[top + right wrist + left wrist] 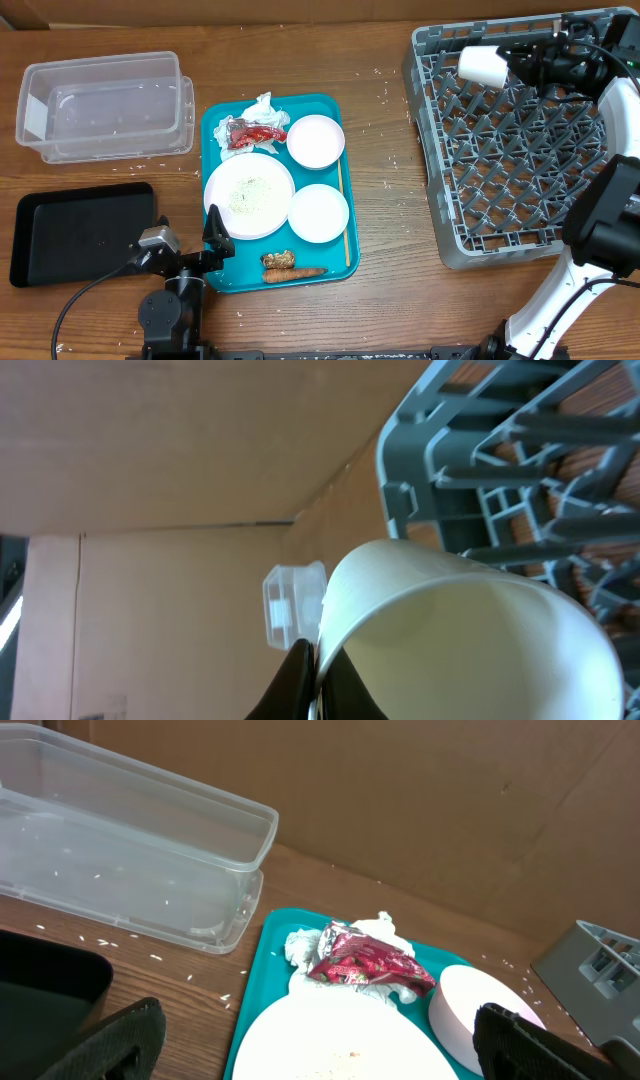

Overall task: Sort waste into correct bins and load items into the dishwasher
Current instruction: 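Lift the white cup and carry it to the grey dish rack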

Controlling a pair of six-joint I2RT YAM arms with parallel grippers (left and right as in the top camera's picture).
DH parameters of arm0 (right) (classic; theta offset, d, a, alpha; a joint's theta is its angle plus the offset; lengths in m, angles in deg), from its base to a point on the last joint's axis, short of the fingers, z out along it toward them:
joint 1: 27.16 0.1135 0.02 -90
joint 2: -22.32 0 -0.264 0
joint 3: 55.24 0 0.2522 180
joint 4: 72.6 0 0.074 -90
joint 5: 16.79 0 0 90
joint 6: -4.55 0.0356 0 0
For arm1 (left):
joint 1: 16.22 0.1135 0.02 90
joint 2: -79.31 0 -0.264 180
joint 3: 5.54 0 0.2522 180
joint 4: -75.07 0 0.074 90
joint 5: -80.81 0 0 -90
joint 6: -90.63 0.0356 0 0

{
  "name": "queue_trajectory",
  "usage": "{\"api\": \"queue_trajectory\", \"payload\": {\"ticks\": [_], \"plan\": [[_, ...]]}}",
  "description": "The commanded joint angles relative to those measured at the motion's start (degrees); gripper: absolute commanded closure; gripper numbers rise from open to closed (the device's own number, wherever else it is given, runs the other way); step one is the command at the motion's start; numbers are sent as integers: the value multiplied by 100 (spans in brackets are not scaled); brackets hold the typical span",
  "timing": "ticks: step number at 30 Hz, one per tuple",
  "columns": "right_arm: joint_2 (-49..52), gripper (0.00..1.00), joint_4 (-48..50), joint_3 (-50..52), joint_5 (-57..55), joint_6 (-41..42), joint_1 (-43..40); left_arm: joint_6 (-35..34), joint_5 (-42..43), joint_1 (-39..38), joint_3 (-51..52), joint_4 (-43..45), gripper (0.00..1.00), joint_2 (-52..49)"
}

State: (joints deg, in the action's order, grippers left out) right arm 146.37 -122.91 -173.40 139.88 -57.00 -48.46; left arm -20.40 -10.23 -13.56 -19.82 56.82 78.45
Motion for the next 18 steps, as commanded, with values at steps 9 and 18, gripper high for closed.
{"api": "queue_trajectory", "payload": {"ticks": [9, 18], "plan": [[-46, 96, 1582, 660, -144, 1058, -101, -81, 50, -4, 24, 17, 0, 55], [385, 96, 1902, 669, -111, 1362, -101, -81, 48, -4, 24, 17, 0, 55]]}}
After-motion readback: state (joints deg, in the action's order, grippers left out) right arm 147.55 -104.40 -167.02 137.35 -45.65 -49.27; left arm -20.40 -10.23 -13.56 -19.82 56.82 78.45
